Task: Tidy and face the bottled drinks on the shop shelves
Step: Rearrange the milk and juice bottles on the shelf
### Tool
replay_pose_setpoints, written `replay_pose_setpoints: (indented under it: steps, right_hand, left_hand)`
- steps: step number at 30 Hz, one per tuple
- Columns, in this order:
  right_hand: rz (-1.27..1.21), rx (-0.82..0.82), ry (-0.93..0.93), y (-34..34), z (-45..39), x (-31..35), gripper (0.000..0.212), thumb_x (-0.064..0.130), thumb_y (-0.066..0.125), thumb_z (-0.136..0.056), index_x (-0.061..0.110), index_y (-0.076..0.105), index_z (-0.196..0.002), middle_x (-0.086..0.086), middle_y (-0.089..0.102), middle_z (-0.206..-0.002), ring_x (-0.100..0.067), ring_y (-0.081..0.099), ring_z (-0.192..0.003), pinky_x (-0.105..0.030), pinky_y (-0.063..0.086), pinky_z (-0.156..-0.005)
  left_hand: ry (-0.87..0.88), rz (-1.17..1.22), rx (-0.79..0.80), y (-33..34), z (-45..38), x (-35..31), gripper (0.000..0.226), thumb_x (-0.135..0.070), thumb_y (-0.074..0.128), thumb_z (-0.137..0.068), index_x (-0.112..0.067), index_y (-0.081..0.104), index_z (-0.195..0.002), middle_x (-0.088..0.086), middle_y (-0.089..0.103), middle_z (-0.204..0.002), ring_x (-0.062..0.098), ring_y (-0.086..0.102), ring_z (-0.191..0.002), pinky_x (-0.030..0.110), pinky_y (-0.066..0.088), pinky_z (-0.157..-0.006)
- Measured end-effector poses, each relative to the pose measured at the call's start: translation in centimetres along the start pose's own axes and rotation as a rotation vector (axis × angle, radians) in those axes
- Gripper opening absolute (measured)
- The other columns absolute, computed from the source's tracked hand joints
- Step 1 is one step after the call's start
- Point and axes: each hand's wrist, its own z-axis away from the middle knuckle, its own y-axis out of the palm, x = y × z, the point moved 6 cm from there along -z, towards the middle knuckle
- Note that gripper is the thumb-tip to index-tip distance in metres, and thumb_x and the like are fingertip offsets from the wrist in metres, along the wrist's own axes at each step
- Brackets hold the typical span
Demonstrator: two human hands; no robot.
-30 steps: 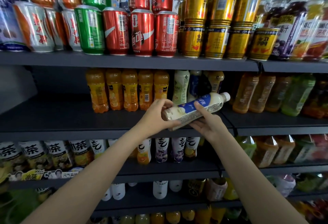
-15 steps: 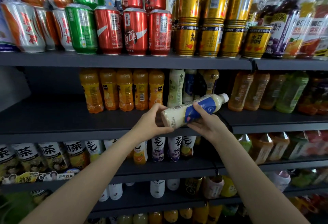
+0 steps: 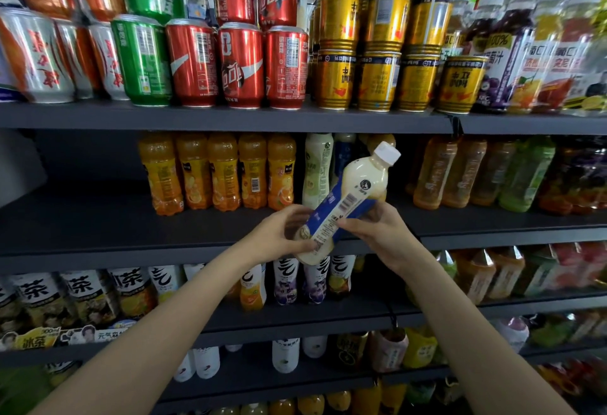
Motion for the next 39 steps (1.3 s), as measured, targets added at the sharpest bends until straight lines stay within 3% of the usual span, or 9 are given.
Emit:
replay_pose_setpoints:
  steps: [8, 12, 15, 17, 19, 22, 25, 32, 39]
  right_hand:
    - [0.087, 0.177, -0.050, 0.1, -0.2, 1.0, 0.042, -0.017, 0.063, -0.075, 0.006, 0.057, -0.110, -0.007, 0.067, -0.110, -0.020, 0.064, -0.105, -0.029, 0.054, -0.083]
    - [0.114, 0.205, -0.076, 0.6, -0.9, 1.0, 0.054, -0.016, 0.061, -0.078, 0.015, 0.054, -0.121, -0.002, 0.065, -0.116, -0.018, 0.062, -0.110, -0.030, 0.053, -0.087]
    - [0.291, 0.147, -0.131, 1.4, -2.2, 1.0, 0.066, -0.012, 0.065, -0.079, 0.011, 0.044, -0.137, -0.003, 0.059, -0.128, -0.013, 0.057, -0.117, -0.022, 0.051, -0.091]
    - [0.438, 0.088, -0.186, 1.9, -3.3, 0.7, 0.063, -0.006, 0.069, -0.079, 0.006, 0.045, -0.136, -0.004, 0.058, -0.127, -0.010, 0.055, -0.115, -0.014, 0.047, -0.092]
    - [0.525, 0.045, -0.192, 1.9, -4.6, 0.0, 0.054, 0.001, 0.072, -0.080, 0.006, 0.052, -0.130, -0.004, 0.061, -0.120, -0.010, 0.056, -0.111, -0.018, 0.047, -0.093]
    - [0.603, -0.002, -0.105, 0.5, -6.3, -1.4, 0.047, 0.014, 0.073, -0.081, 0.007, 0.057, -0.125, -0.006, 0.064, -0.117, -0.014, 0.060, -0.104, -0.023, 0.049, -0.088]
    - [0.596, -0.073, -0.006, -2.1, -8.0, -2.9, 0.040, 0.011, 0.070, -0.083, 0.005, 0.058, -0.121, -0.009, 0.064, -0.113, -0.015, 0.060, -0.096, -0.022, 0.048, -0.082]
    - [0.705, -0.228, 0.092, -7.0, -12.0, -5.6, 0.039, 0.012, 0.070, -0.084, 0.000, 0.058, -0.119, -0.013, 0.065, -0.112, -0.024, 0.061, -0.106, -0.028, 0.048, -0.085]
    - [0.796, -0.400, -0.029, -6.7, -17.1, -5.4, 0.054, 0.020, 0.068, -0.086, -0.002, 0.046, -0.131, -0.017, 0.059, -0.122, -0.030, 0.054, -0.116, -0.027, 0.041, -0.087]
  left_hand:
    - [0.117, -0.098, -0.115, 0.8, -0.6, -1.6, 0.060, -0.013, 0.081, -0.070, -0.025, 0.050, -0.119, -0.012, 0.059, -0.113, -0.007, 0.056, -0.101, 0.008, 0.044, -0.086]
    - [0.121, -0.098, -0.174, 1.2, -1.2, -1.2, 0.063, -0.019, 0.083, -0.067, -0.021, 0.052, -0.123, -0.009, 0.063, -0.113, 0.005, 0.059, -0.103, 0.018, 0.048, -0.086]
    - [0.051, -0.059, -0.237, 1.2, -2.0, -0.1, 0.061, -0.021, 0.084, -0.065, -0.023, 0.052, -0.117, -0.012, 0.062, -0.107, 0.006, 0.059, -0.101, 0.017, 0.048, -0.082]
    - [-0.007, -0.060, -0.306, 0.5, -2.6, 1.0, 0.064, -0.024, 0.085, -0.063, -0.019, 0.052, -0.117, -0.006, 0.062, -0.111, 0.011, 0.057, -0.106, 0.027, 0.048, -0.088]
    - [-0.045, -0.089, -0.327, -0.2, -3.2, 1.6, 0.068, -0.026, 0.086, -0.062, -0.016, 0.050, -0.120, 0.000, 0.062, -0.117, 0.016, 0.057, -0.111, 0.036, 0.048, -0.093]
    - [-0.073, -0.186, -0.335, -1.3, -4.3, 1.8, 0.073, -0.024, 0.084, -0.066, -0.014, 0.045, -0.126, 0.004, 0.058, -0.125, 0.019, 0.055, -0.115, 0.031, 0.045, -0.094]
    - [-0.125, -0.290, -0.337, -2.2, -5.6, 2.1, 0.072, -0.021, 0.081, -0.070, -0.013, 0.042, -0.130, 0.005, 0.054, -0.132, 0.021, 0.050, -0.121, 0.031, 0.041, -0.097]
    - [-0.251, -0.305, -0.314, -3.1, -8.9, 4.1, 0.075, -0.028, 0.078, -0.073, -0.016, 0.038, -0.135, 0.006, 0.049, -0.138, 0.022, 0.047, -0.126, 0.033, 0.038, -0.099]
    - [-0.337, -0.377, -0.328, -3.9, -10.8, 5.1, 0.082, -0.029, 0.079, -0.071, -0.016, 0.033, -0.138, 0.005, 0.046, -0.140, 0.022, 0.044, -0.129, 0.032, 0.036, -0.100]
